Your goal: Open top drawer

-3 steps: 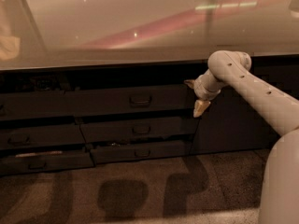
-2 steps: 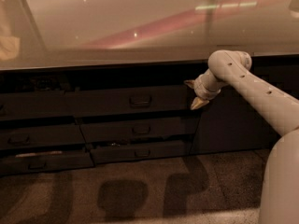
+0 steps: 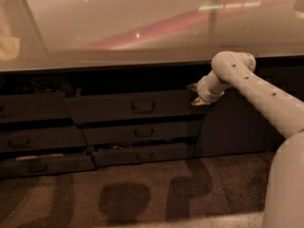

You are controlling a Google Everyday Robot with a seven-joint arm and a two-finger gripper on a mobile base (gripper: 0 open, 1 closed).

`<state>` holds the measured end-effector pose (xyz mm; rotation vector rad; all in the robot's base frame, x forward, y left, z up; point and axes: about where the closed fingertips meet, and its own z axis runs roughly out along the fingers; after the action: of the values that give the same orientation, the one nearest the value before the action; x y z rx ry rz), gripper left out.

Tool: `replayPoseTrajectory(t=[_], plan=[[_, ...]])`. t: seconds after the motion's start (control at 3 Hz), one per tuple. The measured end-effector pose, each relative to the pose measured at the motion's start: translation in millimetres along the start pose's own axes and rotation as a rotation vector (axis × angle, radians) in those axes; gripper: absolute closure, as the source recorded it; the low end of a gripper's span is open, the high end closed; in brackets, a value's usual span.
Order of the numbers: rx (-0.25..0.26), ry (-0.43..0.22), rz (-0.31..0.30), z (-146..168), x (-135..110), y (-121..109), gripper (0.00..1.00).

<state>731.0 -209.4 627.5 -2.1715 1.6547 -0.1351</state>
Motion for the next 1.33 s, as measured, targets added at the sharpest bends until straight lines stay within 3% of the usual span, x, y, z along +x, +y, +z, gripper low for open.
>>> replayPoseTrajectory(t=[0.33,1.33], plan=[[0.000,0.000,0.000,0.1,0.0,0.0,1.00],[0.004,-0.007,-0.005,-3.6,-2.0,1.6,1.00]])
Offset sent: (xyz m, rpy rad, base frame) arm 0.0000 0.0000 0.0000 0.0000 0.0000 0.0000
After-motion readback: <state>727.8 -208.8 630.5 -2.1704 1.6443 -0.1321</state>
